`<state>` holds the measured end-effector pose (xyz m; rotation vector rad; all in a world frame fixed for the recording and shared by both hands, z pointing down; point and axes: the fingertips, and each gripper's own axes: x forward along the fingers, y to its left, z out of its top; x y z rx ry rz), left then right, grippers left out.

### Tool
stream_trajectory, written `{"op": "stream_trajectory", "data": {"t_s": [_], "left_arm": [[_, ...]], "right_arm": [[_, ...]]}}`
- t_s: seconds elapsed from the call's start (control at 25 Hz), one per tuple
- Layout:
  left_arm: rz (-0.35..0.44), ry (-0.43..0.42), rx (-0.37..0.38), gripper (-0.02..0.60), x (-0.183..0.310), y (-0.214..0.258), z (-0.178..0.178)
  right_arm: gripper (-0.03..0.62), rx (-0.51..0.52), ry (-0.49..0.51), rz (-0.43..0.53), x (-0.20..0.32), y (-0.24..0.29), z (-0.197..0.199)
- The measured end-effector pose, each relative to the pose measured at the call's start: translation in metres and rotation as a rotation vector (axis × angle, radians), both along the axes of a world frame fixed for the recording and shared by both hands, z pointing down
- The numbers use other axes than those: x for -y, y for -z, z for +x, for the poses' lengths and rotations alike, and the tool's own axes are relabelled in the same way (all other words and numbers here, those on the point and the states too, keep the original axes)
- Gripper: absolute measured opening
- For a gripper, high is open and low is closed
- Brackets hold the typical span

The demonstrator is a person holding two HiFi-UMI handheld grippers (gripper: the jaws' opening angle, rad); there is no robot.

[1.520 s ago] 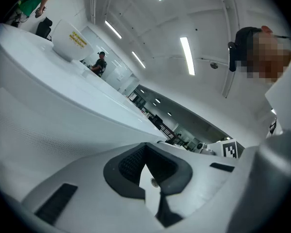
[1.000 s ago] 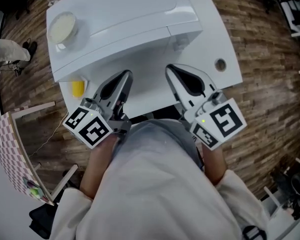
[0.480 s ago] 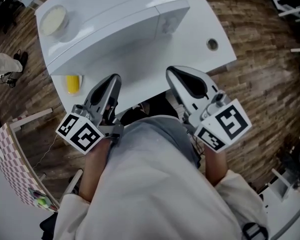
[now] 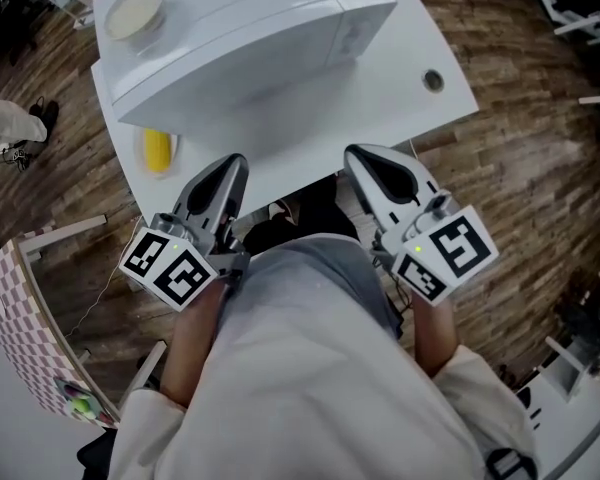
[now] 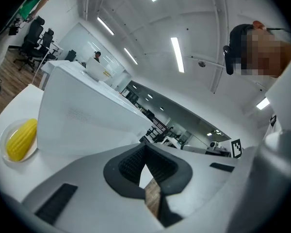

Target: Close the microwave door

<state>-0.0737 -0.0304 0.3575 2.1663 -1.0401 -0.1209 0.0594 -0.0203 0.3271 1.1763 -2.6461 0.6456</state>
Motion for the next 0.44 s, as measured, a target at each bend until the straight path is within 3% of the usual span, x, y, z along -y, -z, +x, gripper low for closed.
{"op": "stream_trajectory", "data": {"t_s": [0.44], "left_arm": [[0.064, -0.021, -0.004, 0.016, -0.026, 0.010, -0.019]], "right_arm": [[0.021, -0.058, -0.039, -0.016, -0.036, -0.004, -0.007]]}}
